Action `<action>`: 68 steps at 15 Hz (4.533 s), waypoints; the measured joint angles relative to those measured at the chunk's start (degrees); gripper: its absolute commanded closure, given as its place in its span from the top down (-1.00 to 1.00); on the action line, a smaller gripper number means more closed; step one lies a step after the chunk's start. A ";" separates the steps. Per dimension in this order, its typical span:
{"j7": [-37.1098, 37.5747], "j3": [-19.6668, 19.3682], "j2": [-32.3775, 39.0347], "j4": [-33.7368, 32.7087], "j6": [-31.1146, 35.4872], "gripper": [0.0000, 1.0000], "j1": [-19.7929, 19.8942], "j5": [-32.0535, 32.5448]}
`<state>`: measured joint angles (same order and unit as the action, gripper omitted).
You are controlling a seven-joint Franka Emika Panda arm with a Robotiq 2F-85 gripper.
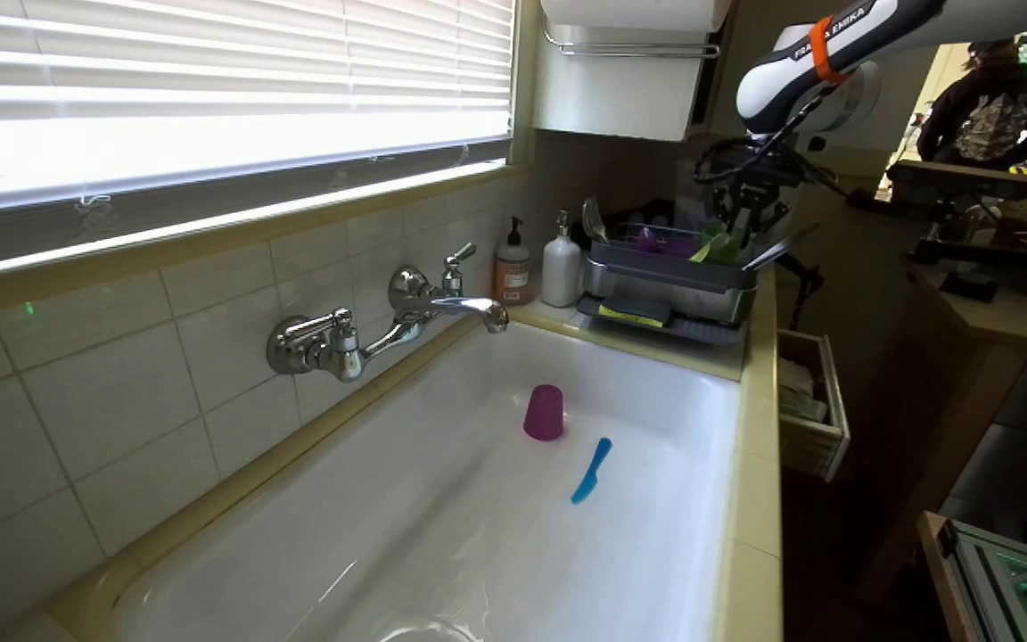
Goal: Put the yellow spoon then the green cup in the dish rack
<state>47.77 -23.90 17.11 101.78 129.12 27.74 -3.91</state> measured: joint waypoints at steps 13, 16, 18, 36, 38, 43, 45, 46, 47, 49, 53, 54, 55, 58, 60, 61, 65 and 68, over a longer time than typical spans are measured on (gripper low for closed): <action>-0.61 -0.34 0.00 -0.98 -0.14 0.98 -0.03 0.00; -0.63 -0.49 -0.11 -1.32 -0.14 1.00 -0.03 0.00; -0.64 -0.57 -0.34 -1.38 -0.14 1.00 -0.04 0.01; -2.52 -1.02 -7.21 0.77 -0.14 1.00 -2.16 2.13; -3.71 -0.94 -8.60 1.99 -0.14 1.00 -2.77 2.96; -7.80 -0.37 -12.45 5.47 -0.14 1.00 -4.22 4.72; -10.19 0.14 -14.17 7.03 -0.14 1.00 -4.66 4.93; -11.67 0.46 -15.10 7.87 -0.22 1.00 -4.85 4.93; -13.25 0.79 -16.03 8.73 -0.48 1.00 -5.00 4.93; -16.67 1.44 -17.88 10.30 -1.77 1.00 -5.32 4.93; -24.23 2.87 -21.09 13.17 -5.22 1.00 -6.04 4.93; -25.96 3.27 -21.78 13.85 -5.94 1.00 -6.22 4.93; -27.60 3.64 -22.36 14.53 -6.52 1.00 -6.39 4.93; -31.67 4.66 -23.86 16.45 -7.81 1.00 -6.96 5.16; -33.88 5.24 -24.53 17.64 -8.31 1.00 -7.39 5.39; -34.90 5.55 -24.78 18.16 -8.55 1.00 -7.57 5.50; -39.56 6.41 -25.29 19.60 -10.58 1.00 -8.34 5.70; -42.66 6.76 -25.36 20.52 -11.19 1.00 -8.81 6.79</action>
<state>5.11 -17.13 -8.25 122.29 117.93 18.93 2.88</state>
